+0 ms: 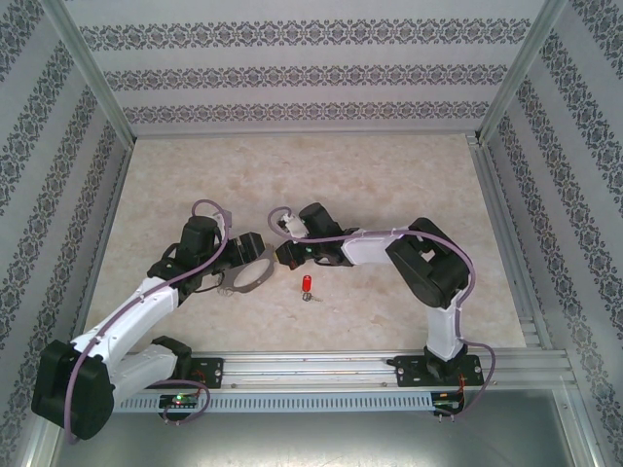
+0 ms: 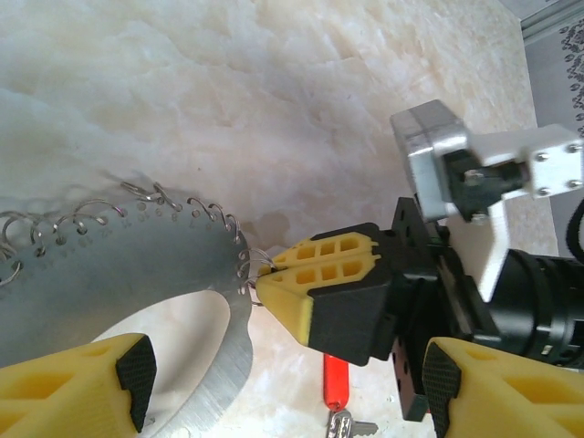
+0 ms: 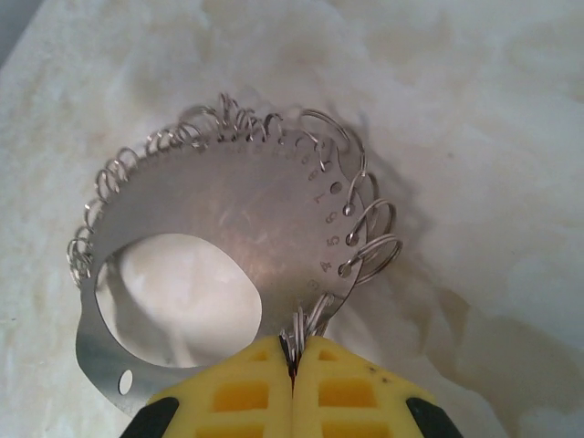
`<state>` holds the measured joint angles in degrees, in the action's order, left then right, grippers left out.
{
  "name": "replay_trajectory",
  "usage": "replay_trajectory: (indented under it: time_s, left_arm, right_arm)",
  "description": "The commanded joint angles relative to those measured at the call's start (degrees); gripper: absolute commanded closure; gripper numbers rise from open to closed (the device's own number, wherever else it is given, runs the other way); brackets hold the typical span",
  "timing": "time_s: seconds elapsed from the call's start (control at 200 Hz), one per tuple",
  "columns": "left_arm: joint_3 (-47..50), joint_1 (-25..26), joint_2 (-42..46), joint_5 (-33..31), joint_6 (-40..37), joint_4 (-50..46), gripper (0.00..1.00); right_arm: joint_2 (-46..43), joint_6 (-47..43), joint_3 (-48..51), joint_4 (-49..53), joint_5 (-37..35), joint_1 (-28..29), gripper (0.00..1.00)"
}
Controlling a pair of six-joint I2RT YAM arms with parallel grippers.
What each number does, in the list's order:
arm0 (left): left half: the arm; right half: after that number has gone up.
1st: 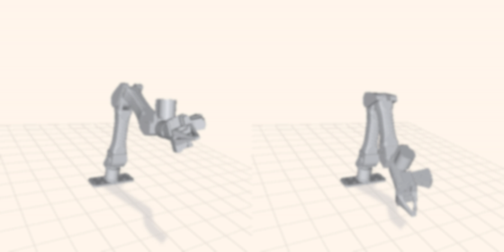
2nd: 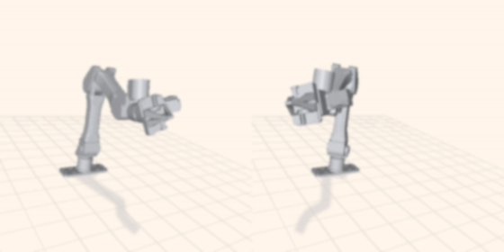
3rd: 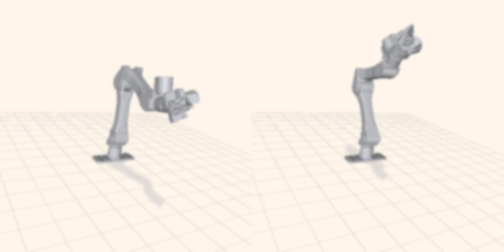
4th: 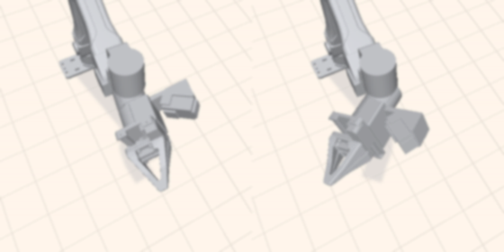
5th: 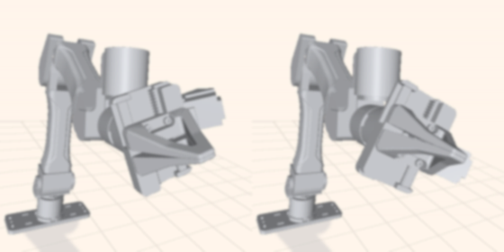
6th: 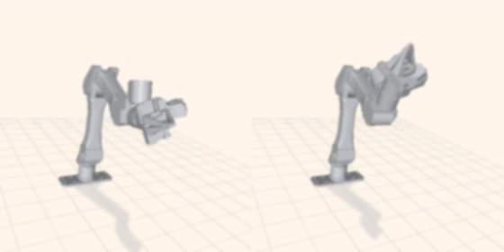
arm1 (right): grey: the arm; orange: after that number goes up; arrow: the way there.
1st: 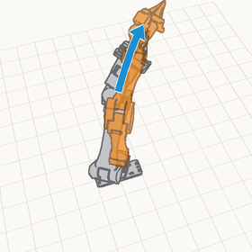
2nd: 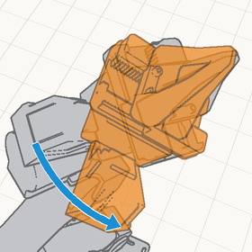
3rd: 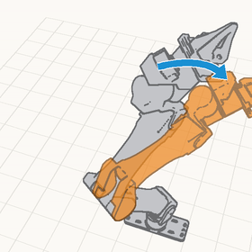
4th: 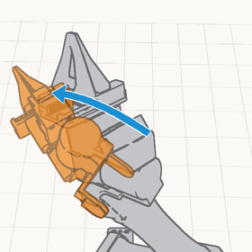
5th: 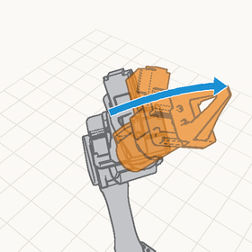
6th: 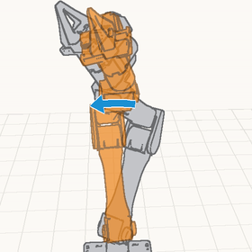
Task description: Put the keys on the keyring
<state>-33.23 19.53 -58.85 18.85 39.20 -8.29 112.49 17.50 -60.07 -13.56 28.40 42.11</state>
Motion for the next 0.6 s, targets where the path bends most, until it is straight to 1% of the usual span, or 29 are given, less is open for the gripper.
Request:
replay_trajectory:
  time_s: [0.0, 0.015, 0.045, 0.095, 0.14, 0.165, 0.305, 0.45, 0.595]
  left_arm:
    - [-0.9, 0.3, -0.3, -0.5, -1.3, 0.5, 0.21]
    - [-0.9, 0.4, -0.3, -0.5, -1.3, 0.6, 0.21]
    - [-0.9, 0.4, -0.4, -0.5, -1.3, 0.6, 0.21]
    - [-0.8, 0.3, -0.6, -0.5, -1.4, 0.7, 0.21]
    - [-0.7, 0.4, -0.6, -0.4, -1.4, 0.8, 0.21]
    - [-0.7, 0.4, -0.7, -0.5, -1.3, 0.7, 0.20]
    - [-0.4, 0.4, -0.7, -0.5, -1.0, 0.9, 0.19]
    - [-0.3, 0.3, -0.5, -0.7, -0.9, 0.9, 0.17]
    - [-0.5, 0.3, -0.1, -1.1, -1.0, 0.6, 0.15]
  right_arm:
    - [0.6, 1.6, 0.3, -0.5, -2.7, -0.5, 1.00]
    - [0.6, 1.6, 0.3, -0.5, -2.8, -0.5, 1.00]
    - [0.6, 1.7, 0.4, 0.0, -3.1, -0.6, 0.89]
    - [0.1, 1.8, 0.8, 0.2, -3.6, -0.6, 0.78]
    - [-0.9, 2.1, 1.6, 0.1, -4.4, -0.7, 0.64]
    - [-1.6, 2.4, 2.0, 0.1, -4.8, -0.8, 0.60]
    - [-5.1, 4.2, 4.1, -0.2, -5.2, -1.3, 0.50]
    - [-6.6, 5.2, 5.5, -0.4, -4.9, -0.9, 0.49]
    - [-6.1, 5.4, 5.2, 0.1, -4.6, 0.1, 0.50]
